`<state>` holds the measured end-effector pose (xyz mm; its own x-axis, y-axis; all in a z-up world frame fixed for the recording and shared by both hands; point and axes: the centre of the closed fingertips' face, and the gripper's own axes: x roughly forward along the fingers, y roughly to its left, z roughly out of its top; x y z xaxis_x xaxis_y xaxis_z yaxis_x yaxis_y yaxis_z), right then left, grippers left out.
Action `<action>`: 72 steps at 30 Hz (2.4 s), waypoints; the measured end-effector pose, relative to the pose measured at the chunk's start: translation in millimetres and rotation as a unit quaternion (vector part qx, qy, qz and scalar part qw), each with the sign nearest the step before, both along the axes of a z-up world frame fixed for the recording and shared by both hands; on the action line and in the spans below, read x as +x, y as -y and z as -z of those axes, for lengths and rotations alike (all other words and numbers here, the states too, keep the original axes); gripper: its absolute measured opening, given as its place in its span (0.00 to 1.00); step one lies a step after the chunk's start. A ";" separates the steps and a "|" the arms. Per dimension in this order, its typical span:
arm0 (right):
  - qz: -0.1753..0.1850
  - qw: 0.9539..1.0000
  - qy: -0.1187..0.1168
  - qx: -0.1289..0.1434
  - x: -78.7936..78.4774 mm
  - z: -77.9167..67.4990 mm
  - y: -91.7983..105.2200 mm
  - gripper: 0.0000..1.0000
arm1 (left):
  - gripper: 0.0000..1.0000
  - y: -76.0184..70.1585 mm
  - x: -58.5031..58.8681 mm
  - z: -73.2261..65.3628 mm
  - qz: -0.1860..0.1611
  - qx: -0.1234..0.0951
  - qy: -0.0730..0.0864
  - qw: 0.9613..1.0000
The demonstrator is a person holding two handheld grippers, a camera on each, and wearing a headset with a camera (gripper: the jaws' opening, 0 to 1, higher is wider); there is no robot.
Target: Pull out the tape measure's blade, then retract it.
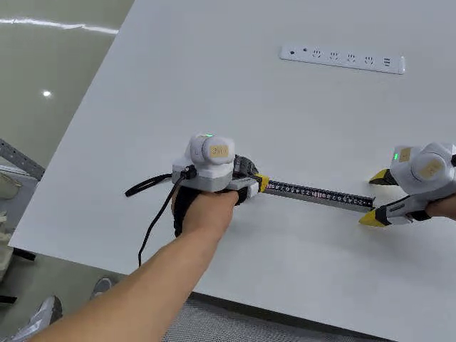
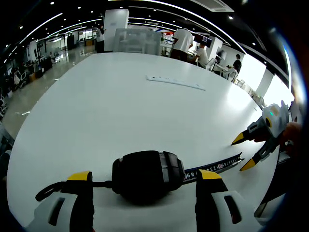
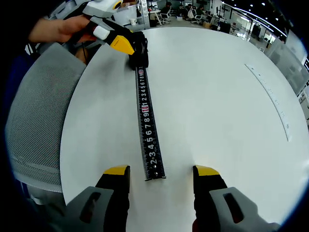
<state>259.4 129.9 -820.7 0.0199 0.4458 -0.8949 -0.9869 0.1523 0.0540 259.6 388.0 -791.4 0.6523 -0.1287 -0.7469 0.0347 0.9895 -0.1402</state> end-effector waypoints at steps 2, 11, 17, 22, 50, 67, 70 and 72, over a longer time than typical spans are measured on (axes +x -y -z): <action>-0.012 1.000 0.002 -0.002 0.4 -0.1 0.5 0.45 | 0.83 0.3 0.9 0.7 -0.001 -0.001 0.000 1.000; -0.043 0.999 0.011 -0.004 -2.3 -0.1 -0.9 0.36 | 0.82 -0.1 3.3 1.4 -0.007 0.000 -0.004 1.000; -0.053 0.999 0.009 -0.004 -5.6 -0.6 1.4 0.29 | 0.81 -0.9 4.9 1.5 -0.011 -0.001 -0.005 1.000; -0.062 0.998 0.015 -0.008 -6.6 0.2 3.6 0.22 | 0.79 -1.0 4.0 3.5 -0.012 -0.002 -0.008 1.000; -0.074 0.997 0.015 -0.011 -11.0 1.7 3.9 0.12 | 0.63 7.3 4.0 9.4 0.002 -0.013 -0.004 1.000; -0.074 0.997 0.019 -0.012 -10.3 1.7 4.2 0.12 | 0.61 8.0 2.2 6.8 0.011 -0.012 0.007 1.000; -0.071 0.997 0.018 -0.011 -10.1 1.6 4.3 0.11 | 0.60 8.0 2.1 6.7 0.012 -0.013 0.007 1.000; -0.071 0.997 0.019 -0.010 -10.1 1.4 3.5 0.11 | 0.60 7.8 2.4 6.8 0.014 -0.011 0.008 1.000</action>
